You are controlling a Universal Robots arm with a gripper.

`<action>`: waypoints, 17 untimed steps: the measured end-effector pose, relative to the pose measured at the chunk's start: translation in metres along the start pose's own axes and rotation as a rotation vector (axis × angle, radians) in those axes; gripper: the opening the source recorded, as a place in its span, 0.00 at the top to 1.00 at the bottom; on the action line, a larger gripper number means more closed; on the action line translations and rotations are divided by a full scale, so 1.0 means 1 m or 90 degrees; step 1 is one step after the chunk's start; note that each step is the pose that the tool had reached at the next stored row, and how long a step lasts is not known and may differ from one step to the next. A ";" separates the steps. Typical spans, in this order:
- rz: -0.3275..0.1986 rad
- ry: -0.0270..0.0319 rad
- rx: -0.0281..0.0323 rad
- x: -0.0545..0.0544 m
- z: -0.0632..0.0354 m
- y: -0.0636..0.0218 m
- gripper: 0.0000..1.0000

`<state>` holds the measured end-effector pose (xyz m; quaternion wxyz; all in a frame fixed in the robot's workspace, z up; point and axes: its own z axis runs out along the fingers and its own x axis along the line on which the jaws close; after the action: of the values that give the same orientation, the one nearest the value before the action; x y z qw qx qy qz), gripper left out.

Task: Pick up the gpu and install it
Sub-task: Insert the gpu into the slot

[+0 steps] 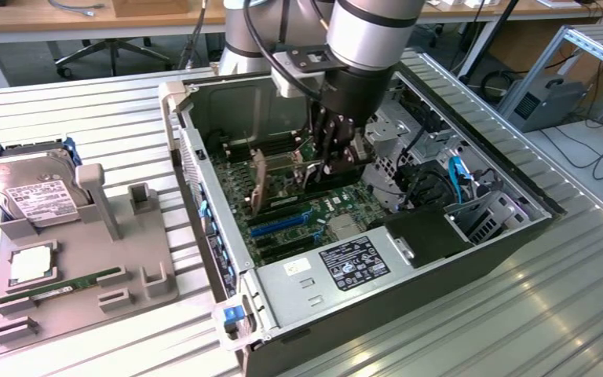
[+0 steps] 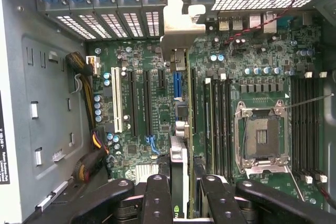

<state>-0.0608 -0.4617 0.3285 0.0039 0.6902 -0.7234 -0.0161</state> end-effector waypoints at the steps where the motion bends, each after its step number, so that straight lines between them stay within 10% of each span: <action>1: 0.000 0.0000 0.0000 0.000 0.0001 0.0004 0.73; 17: 0.000 0.0000 0.0000 0.001 0.0040 0.0039 0.73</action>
<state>-0.0649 -0.4622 0.3247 0.0039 0.6902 -0.7234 -0.0161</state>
